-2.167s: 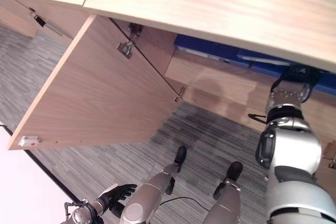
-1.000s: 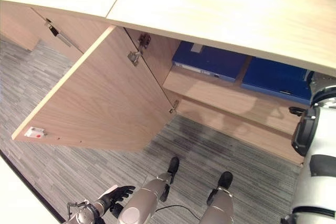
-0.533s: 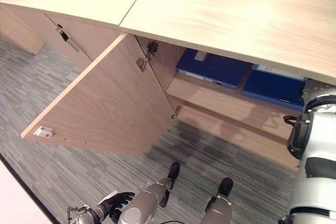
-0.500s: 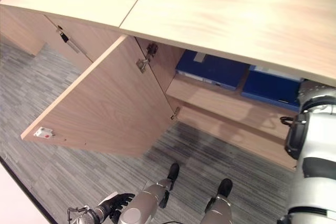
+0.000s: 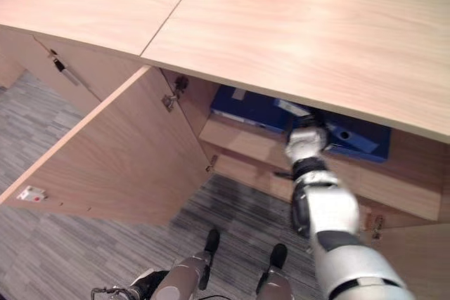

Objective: Put the empty folder in the office cabinet

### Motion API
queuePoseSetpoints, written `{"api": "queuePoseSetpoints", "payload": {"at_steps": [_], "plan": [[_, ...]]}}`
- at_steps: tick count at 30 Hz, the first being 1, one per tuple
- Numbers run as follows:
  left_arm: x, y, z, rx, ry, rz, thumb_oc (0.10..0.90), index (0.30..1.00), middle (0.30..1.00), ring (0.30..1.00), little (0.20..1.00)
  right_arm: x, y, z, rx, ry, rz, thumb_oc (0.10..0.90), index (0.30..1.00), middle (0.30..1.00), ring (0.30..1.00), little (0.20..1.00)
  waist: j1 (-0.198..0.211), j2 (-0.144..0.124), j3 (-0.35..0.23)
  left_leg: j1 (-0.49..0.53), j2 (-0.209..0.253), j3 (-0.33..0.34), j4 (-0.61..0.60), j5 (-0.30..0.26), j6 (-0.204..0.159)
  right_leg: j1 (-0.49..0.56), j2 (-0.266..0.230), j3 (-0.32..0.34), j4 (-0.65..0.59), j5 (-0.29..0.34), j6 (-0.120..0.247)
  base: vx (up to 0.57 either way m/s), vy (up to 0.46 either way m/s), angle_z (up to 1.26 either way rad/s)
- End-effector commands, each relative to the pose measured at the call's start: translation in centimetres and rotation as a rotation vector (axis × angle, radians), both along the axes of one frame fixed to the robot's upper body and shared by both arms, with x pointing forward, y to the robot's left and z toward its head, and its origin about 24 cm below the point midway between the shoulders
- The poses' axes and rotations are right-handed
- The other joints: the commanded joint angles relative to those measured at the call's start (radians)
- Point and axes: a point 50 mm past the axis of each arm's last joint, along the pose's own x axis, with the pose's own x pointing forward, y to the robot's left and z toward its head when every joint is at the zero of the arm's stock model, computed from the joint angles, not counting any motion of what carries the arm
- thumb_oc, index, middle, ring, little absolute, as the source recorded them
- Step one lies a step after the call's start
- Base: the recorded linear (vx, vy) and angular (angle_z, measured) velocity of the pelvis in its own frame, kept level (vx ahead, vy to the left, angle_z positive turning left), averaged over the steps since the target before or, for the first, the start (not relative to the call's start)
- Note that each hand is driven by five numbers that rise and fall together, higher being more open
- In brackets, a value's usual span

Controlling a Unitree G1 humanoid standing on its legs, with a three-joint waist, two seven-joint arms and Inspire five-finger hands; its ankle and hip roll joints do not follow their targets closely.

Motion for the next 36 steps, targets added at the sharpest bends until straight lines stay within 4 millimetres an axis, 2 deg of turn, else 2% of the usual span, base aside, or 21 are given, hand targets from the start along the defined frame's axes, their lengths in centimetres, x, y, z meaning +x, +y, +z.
{"api": "queuePoseSetpoints", "payload": {"at_steps": [1,4,9,16,22,23,24,25,28,31,34,35,36], "plan": [[0.9,-0.6,-0.1,-0.014,-0.007,0.054,0.800,0.900,0.900,0.900,0.900,-1.1,1.4,4.8,-0.173,-0.310,-0.002,0.800,0.900,0.900,0.900,0.900,-0.019,-0.048,-0.021,0.060,0.052,-0.029,-0.073,-0.085,-0.029,0.056,-0.024,0.034,0.093,-0.171,0.049,0.03,-0.016,-0.12],[1.0,-1.0,-0.2,-0.011,0.001,0.073,0.800,0.900,0.900,0.900,0.900,-3.0,2.5,3.2,-0.214,-0.340,0.039,0.800,0.900,0.900,0.900,0.900,-0.040,-0.059,-0.029,0.072,0.055,-0.024,-0.078,-0.087,-0.027,0.059,-0.022,0.038,0.089,-0.168,0.048,0.02,-0.008,-0.08],[1.4,-1.4,-0.2,-0.014,-0.013,0.094,0.800,0.900,0.900,0.900,0.900,-5.0,2.4,1.7,-0.305,-0.353,0.072,0.800,0.900,0.900,0.900,0.900,-0.061,-0.073,-0.036,0.085,0.060,-0.016,-0.079,-0.090,-0.025,0.062,-0.022,0.046,0.091,-0.166,0.047,0.00,0.000,-0.01],[2.1,-1.5,-0.1,-0.017,-0.032,0.135,0.800,0.900,0.900,0.900,0.900,-6.6,1.0,-0.9,-0.367,-0.286,0.073,0.800,0.900,0.900,0.900,0.900,-0.085,-0.082,-0.045,0.097,0.064,-0.010,-0.084,-0.091,-0.027,0.068,-0.020,0.050,0.090,-0.168,0.049,0.00,-0.004,-0.01],[2.0,-1.3,-0.1,-0.007,-0.034,0.152,0.800,0.900,0.900,0.900,0.900,-8.3,0.7,-3.3,-0.396,-0.254,0.091,0.800,0.900,0.900,0.900,0.900,-0.098,-0.080,-0.044,0.102,0.068,-0.008,-0.095,-0.084,-0.028,0.071,-0.019,0.050,0.088,-0.169,0.051,0.00,0.000,0.00],[2.1,-1.2,-0.1,-0.006,-0.041,0.162,0.800,0.900,0.900,0.900,0.900,-8.6,0.5,-3.8,-0.394,-0.240,0.091,0.566,0.549,0.549,0.549,0.549,-0.100,-0.079,-0.044,0.103,0.068,-0.008,-0.095,-0.084,-0.028,0.071,-0.018,0.050,0.089,-0.169,0.051,0.00,0.000,0.00],[2.0,-1.1,-0.1,-0.005,-0.042,0.168,0.800,0.900,0.900,0.900,0.900,-8.9,0.4,-4.2,-0.398,-0.233,0.093,0.522,0.484,0.484,0.484,0.484,-0.102,-0.078,-0.044,0.105,0.069,-0.007,-0.095,-0.085,-0.029,0.071,-0.018,0.049,0.090,-0.169,0.051,0.00,0.000,0.00],[2.0,-1.0,-0.1,-0.006,-0.044,0.178,0.800,0.900,0.900,0.900,0.900,-9.1,0.3,-4.4,-0.402,-0.232,0.094,0.400,0.300,0.300,0.300,0.300,-0.105,-0.078,-0.044,0.105,0.069,-0.006,-0.095,-0.085,-0.029,0.071,-0.018,0.049,0.091,-0.170,0.052,0.00,0.000,0.00],[2.0,-0.7,-0.1,-0.003,-0.047,0.187,0.800,0.900,0.900,0.900,0.900,-9.7,0.0,-5.1,-0.423,-0.241,0.119,0.400,0.300,0.300,0.300,0.300,-0.111,-0.077,-0.042,0.107,0.073,-0.004,-0.096,-0.085,-0.030,0.070,-0.018,0.049,0.096,-0.171,0.054,0.00,0.000,0.00],[1.9,-0.2,0.0,-0.007,-0.054,0.188,0.800,0.900,0.900,0.900,0.900,-10.2,-0.2,-5.5,-0.520,-0.247,0.194,0.400,0.300,0.300,0.300,0.300,-0.117,-0.076,-0.037,0.110,0.075,-0.001,-0.098,-0.084,-0.031,0.066,-0.018,0.051,0.099,-0.169,0.056,0.00,0.000,0.00],[1.9,0.3,0.1,-0.002,-0.066,0.195,0.800,0.900,0.900,0.900,0.900,-10.9,0.0,-5.2,-0.745,-0.239,0.328,0.400,0.300,0.300,0.300,0.300,-0.122,-0.081,-0.031,0.111,0.079,0.002,-0.099,-0.083,-0.033,0.061,-0.019,0.052,0.101,-0.168,0.057,0.00,0.000,0.00],[2.1,0.7,0.3,-0.002,-0.081,0.201,0.800,0.900,0.900,0.900,0.900,-11.2,0.0,-4.8,-0.947,-0.218,0.421,0.400,0.300,0.300,0.300,0.300,-0.126,-0.084,-0.027,0.110,0.082,0.004,-0.099,-0.083,-0.034,0.059,-0.019,0.052,0.103,-0.168,0.058,0.00,0.000,0.00],[2.1,0.7,0.3,-0.002,-0.081,0.201,0.800,0.900,0.900,0.900,0.900,-11.2,0.0,-4.8,-0.947,-0.218,0.421,0.400,0.300,0.300,0.300,0.300,-0.126,-0.084,-0.027,0.110,0.082,0.004,-0.099,-0.083,-0.034,0.059,-0.019,0.052,0.103,-0.168,0.058,0.00,0.000,0.00]]}}
